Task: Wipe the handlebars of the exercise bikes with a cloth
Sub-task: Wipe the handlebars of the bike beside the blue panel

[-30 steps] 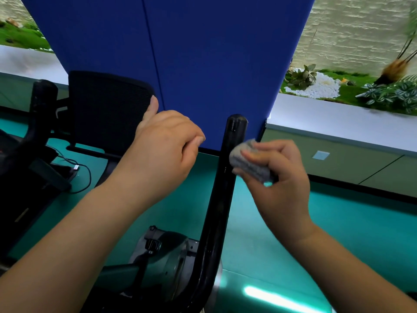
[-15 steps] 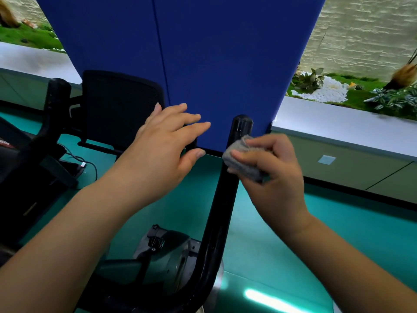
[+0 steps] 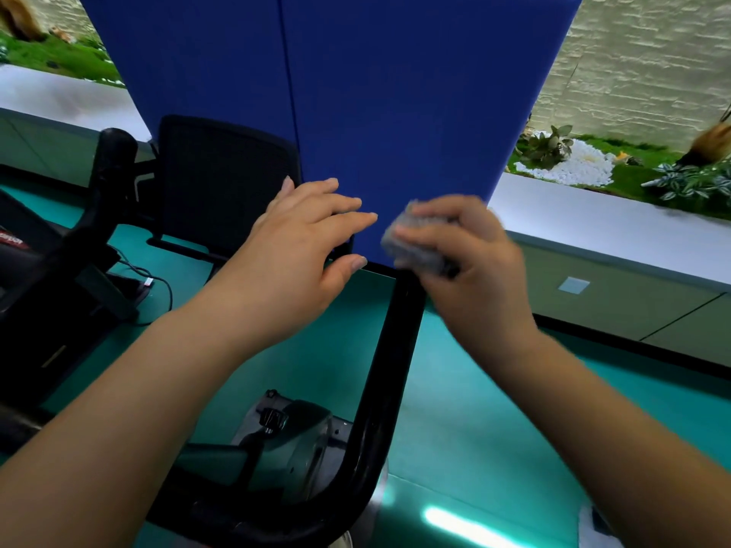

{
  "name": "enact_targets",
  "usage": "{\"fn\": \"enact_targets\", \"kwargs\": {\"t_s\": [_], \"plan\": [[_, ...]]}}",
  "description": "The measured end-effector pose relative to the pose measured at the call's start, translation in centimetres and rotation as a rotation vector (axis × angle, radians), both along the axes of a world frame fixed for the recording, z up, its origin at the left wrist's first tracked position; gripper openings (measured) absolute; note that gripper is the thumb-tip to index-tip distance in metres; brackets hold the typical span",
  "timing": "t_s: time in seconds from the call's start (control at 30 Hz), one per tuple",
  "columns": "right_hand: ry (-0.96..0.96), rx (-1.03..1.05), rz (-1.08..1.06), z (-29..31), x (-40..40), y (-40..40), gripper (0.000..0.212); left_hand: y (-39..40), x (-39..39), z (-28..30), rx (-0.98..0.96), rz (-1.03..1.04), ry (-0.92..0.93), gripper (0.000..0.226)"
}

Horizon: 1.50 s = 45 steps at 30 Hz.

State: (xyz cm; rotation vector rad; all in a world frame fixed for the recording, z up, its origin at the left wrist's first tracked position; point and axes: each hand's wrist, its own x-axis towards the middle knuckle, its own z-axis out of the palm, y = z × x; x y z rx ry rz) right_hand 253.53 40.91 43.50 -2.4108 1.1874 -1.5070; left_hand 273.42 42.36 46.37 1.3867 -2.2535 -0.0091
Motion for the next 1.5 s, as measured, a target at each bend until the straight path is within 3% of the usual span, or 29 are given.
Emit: {"fn": "enact_targets", "kwargs": {"t_s": [0.17,0.37,0.53,0.8,1.07,1.27,1.43,1.5], "plan": [[-0.006,0.008,-0.014,0.4,0.0,-0.7,0.02,-0.1,-0.1,-0.1,0.005,-0.003,0.014,0.047],[0.172,-0.006,0.099,-1.8,0.5,1.3,0.013,0.0,-0.1,-0.1,-0.004,0.0,0.015,0.046],[0.099,-0.043,-0.024,1.6,0.6,-2.4,0.015,-0.1,-0.1,-0.1,-0.007,0.001,0.009,0.046],[0.057,0.0,0.05,-1.2,0.3,0.8,0.015,-0.2,-0.2,-0.4,-0.026,0.009,0.013,0.045],[-0.223,0.126,-0.016,0.5,0.5,-0.7,0.029,-0.2,-0.3,-0.7,-0.052,0.023,0.023,0.041],[-0.301,0.104,-0.063,0.1,-0.1,-0.1,0.032,-0.2,-0.3,-0.6,-0.034,0.026,0.027,0.044],[-0.54,0.409,-0.139,1.9,-0.5,-2.6,0.023,-0.2,-0.4,-0.7,-0.035,0.027,0.046,0.04],[-0.527,0.369,-0.131,1.3,-0.7,-1.5,0.024,-0.2,-0.5,-0.8,-0.04,0.031,0.055,0.038]]}}
